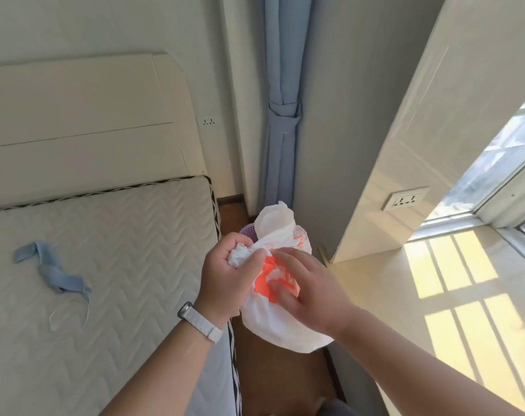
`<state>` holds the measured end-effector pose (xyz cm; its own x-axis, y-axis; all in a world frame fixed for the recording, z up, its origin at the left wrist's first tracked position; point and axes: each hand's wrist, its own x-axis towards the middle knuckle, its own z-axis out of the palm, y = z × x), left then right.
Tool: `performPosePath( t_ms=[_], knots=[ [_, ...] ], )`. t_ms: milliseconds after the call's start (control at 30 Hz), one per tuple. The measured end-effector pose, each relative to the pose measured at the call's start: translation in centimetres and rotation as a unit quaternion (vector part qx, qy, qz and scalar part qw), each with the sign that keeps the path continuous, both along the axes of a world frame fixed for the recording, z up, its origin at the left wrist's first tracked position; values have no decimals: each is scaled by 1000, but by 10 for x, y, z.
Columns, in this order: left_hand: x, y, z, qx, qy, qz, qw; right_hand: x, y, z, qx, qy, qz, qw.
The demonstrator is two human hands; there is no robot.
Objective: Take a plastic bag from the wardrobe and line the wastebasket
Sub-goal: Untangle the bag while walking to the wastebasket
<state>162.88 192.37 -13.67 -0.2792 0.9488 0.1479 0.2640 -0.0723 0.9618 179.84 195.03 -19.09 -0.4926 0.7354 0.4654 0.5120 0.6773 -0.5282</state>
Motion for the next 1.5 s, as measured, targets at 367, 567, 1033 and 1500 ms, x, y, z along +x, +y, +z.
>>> performPosePath(
  t_ms=[367, 567, 1033, 1500],
  knots=[
    [-30, 134, -20, -50, 35, 43, 997, -40, 148, -34, -39, 11, 35, 999],
    [-46, 222, -26, -60, 44, 70, 995, -61, 244, -45, -58, 30, 78, 995],
    [-94, 378, -103, -99, 22, 66, 993, -107, 393, -107, -170, -47, 60, 983],
    [-163, 525, -332, -129, 59, -23, 990, -160, 520, -313, -225, -79, 12, 971]
  ],
)
